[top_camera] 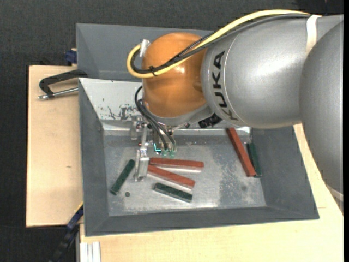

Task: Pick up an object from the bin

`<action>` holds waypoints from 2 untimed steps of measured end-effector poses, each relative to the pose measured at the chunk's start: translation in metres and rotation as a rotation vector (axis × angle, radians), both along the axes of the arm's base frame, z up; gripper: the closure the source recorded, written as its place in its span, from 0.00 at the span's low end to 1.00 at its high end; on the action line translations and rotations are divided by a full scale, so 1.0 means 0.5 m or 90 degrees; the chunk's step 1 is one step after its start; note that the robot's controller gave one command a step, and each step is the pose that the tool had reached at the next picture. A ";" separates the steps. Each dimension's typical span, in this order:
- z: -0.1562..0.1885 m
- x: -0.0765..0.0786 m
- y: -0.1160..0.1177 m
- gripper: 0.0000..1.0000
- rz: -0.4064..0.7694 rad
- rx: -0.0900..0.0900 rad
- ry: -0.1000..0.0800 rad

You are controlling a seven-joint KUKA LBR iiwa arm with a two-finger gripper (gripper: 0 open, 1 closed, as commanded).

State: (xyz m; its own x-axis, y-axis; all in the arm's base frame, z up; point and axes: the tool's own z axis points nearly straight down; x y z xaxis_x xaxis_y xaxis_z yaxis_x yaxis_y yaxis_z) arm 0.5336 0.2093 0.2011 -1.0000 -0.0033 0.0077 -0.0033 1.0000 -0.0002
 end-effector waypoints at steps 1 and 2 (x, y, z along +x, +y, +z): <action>0.009 0.004 -0.002 0.00 -0.002 0.001 -0.005; -0.034 0.006 -0.012 0.00 0.062 0.003 -0.010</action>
Offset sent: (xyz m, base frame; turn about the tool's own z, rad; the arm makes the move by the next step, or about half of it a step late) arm 0.0015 -0.0409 -0.1311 -0.5093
